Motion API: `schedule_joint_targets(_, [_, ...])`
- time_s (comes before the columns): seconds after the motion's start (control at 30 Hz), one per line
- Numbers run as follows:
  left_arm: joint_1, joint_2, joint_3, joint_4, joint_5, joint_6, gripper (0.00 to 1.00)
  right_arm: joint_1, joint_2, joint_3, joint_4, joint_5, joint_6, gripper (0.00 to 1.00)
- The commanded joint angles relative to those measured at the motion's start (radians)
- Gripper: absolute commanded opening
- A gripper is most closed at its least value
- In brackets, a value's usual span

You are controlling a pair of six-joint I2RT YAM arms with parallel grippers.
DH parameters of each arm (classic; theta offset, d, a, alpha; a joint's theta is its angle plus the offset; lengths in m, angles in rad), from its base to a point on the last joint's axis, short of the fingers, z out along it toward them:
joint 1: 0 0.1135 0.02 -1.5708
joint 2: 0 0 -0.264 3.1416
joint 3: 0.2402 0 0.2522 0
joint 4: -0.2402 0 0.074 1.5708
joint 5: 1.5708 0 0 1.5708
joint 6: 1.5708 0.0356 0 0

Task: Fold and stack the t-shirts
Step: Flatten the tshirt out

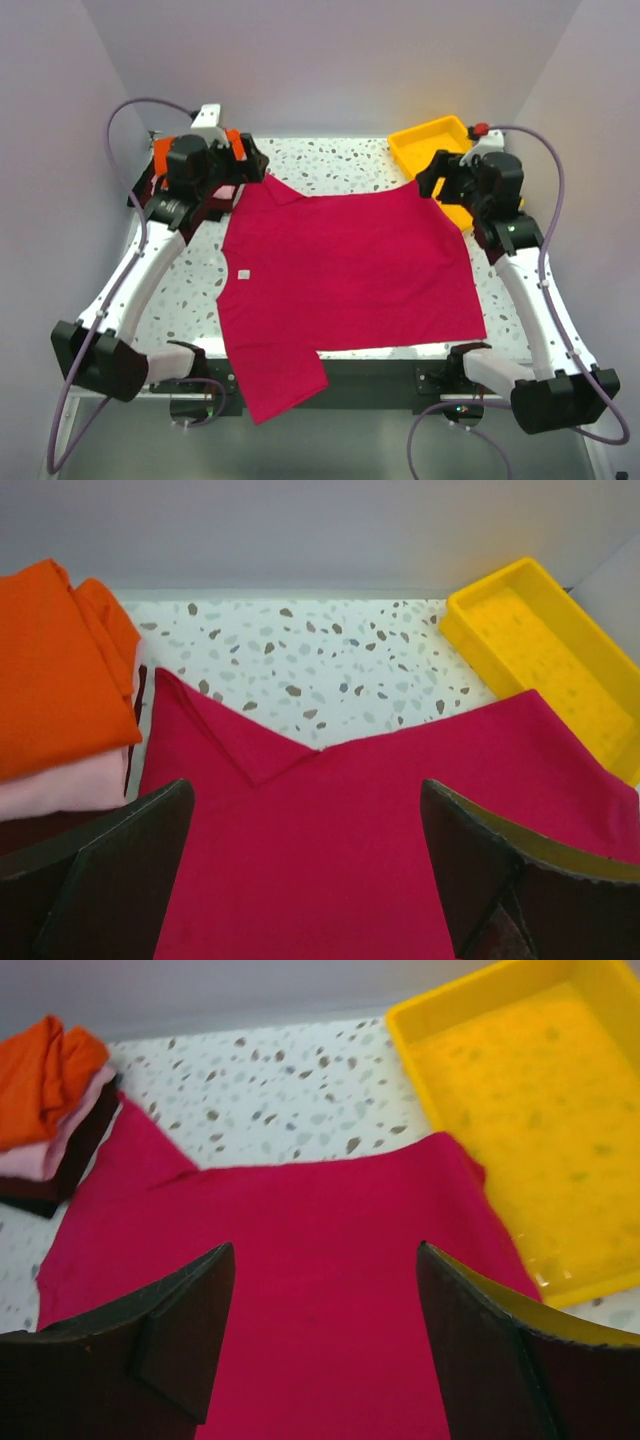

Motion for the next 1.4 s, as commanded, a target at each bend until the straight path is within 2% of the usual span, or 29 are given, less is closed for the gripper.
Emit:
schedule_joint_targets(0.0, [0.002,-0.092,-0.176,-0.024,-0.044,-0.052,1.0,0.073,-0.029,-0.126,-0.031,-0.066,0.062,0.79])
schedule_joint_targets(0.23, [0.002,-0.189,-0.413,-0.065,-0.039,-0.064,1.0,0.26,-0.051,-0.327,0.021,-0.006,0.163,0.83])
schedule_joint_targets(0.37, [0.002,-0.168,-0.486,-0.049,-0.028,-0.09,1.0,0.312,0.029,-0.384,0.054,0.038,0.205,0.83])
schedule_joint_targets(0.6, [0.002,-0.114,-0.585,0.08,0.041,-0.158,1.0,0.349,0.197,-0.402,0.091,0.09,0.228,0.83])
schedule_joint_targets(0.83, [0.002,0.022,-0.594,0.152,0.056,-0.193,1.0,0.351,0.341,-0.378,0.109,0.126,0.239,0.83])
schedule_joint_targets(1.07, [0.009,0.177,-0.562,0.154,0.005,-0.193,1.0,0.351,0.449,-0.339,0.12,0.164,0.255,0.83])
schedule_joint_targets(1.37, [0.094,0.314,-0.511,0.178,0.019,-0.189,1.0,0.364,0.556,-0.28,0.112,0.192,0.278,0.83])
